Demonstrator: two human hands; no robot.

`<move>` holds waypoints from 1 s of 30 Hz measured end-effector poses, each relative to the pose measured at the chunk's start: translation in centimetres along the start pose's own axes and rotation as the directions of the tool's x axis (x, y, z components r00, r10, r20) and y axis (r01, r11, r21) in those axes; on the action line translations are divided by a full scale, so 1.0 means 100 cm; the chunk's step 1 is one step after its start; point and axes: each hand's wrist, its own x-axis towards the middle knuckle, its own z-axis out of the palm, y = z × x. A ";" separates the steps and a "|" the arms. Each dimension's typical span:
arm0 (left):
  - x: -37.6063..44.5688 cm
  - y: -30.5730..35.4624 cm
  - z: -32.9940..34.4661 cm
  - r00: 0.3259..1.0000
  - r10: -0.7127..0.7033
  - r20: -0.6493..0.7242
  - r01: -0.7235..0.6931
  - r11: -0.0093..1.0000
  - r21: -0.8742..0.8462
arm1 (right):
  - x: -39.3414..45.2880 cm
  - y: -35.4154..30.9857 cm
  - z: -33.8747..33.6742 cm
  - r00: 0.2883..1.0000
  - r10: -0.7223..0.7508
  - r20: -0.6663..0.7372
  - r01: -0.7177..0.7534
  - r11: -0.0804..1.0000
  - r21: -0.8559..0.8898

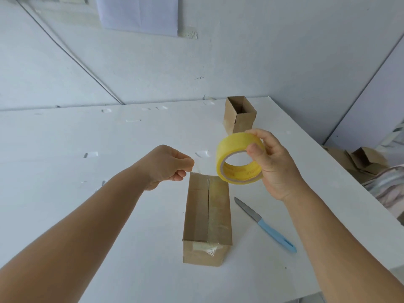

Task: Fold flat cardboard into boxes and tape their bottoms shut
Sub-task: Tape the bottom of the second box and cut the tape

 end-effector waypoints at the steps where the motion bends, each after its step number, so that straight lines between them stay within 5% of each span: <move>1: 0.001 -0.002 -0.005 1.000 -0.012 -0.008 0.012 1.000 0.024 | -0.001 0.001 -0.005 1.000 0.008 -0.003 -0.009 0.997 -0.070; 8: 0.007 -0.010 -0.014 0.999 -0.042 0.004 0.041 0.981 0.190 | -0.007 0.008 -0.022 0.998 0.066 -0.019 -0.068 0.889 -0.454; 13: 0.011 -0.013 -0.014 0.999 -0.047 0.023 0.039 0.964 0.261 | -0.009 0.012 -0.026 0.992 0.129 -0.004 -0.109 0.819 -0.563; 30: 0.018 -0.024 -0.015 0.997 -0.067 0.039 0.054 0.959 0.277 | -0.013 0.027 -0.020 0.981 0.193 0.004 -0.155 0.800 -0.580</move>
